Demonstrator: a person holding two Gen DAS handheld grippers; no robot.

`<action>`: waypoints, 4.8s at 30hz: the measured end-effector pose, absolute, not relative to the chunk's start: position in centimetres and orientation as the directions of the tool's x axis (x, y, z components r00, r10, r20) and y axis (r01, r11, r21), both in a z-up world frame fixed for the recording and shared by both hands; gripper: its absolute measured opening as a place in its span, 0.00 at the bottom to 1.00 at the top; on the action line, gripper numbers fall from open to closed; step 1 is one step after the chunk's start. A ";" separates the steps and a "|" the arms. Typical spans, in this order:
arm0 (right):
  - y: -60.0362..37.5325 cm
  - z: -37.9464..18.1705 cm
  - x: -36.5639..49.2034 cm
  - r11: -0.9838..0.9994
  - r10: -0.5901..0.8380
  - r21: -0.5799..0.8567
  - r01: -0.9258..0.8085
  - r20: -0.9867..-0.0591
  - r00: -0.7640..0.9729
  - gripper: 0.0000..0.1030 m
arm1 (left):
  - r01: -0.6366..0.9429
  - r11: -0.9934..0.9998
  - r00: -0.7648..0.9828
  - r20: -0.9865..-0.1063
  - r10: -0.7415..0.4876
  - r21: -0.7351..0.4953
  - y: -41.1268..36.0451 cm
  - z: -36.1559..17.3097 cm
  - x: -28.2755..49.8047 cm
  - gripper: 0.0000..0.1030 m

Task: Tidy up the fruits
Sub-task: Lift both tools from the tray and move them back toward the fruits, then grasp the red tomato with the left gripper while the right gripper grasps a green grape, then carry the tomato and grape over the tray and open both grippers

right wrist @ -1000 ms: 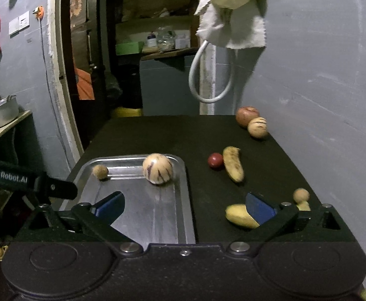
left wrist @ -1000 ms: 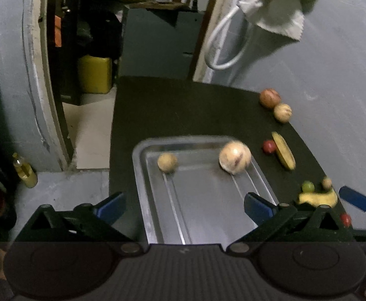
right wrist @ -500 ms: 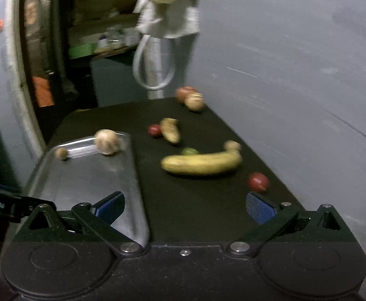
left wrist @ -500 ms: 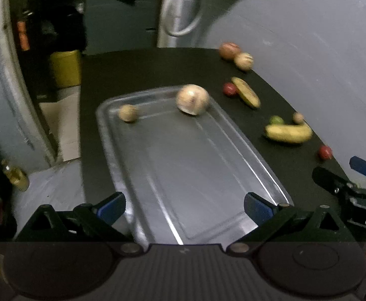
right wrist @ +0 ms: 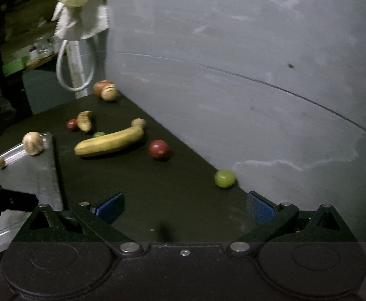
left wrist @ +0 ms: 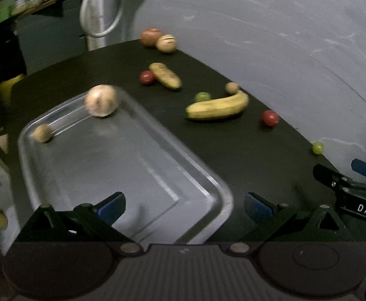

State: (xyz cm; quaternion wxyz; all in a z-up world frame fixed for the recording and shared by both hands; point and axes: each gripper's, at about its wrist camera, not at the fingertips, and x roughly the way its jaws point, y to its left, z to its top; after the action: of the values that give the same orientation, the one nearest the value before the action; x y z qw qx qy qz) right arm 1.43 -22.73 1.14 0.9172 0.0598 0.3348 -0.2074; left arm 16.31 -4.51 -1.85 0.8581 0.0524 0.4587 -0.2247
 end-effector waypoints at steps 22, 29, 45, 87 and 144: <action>-26.3 -2.1 3.0 0.827 -0.430 -0.001 0.563 -0.646 0.630 0.88 | 0.609 0.781 0.407 -0.792 -0.456 -0.137 -16.9 -3.0 23.1 1.00; -27.0 -2.6 4.5 0.807 -0.432 0.019 0.590 -0.662 0.612 0.76 | 0.651 0.742 0.361 -0.794 -0.489 -0.160 -19.9 -4.1 24.3 0.99; -28.3 -3.5 6.2 0.764 -0.450 0.045 0.644 -0.679 0.581 0.57 | 0.670 0.725 0.326 -0.815 -0.479 -0.158 -23.4 -6.2 26.4 0.81; -27.7 -2.6 6.2 0.798 -0.441 0.037 0.602 -0.645 0.624 0.25 | 0.619 0.766 0.351 -0.811 -0.468 -0.174 -22.1 -6.3 24.6 0.32; -6.2 -3.3 24.3 0.965 0.201 0.014 -0.261 -0.676 0.709 0.25 | -0.159 0.971 0.580 -0.812 -0.054 -0.178 8.9 -5.4 27.2 0.32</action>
State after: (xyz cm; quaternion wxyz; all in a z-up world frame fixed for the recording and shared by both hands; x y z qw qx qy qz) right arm 24.31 -6.20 -3.34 0.9235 -0.0414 0.3603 0.1252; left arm 27.24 8.91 -5.42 0.8813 -0.1165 0.4571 0.0296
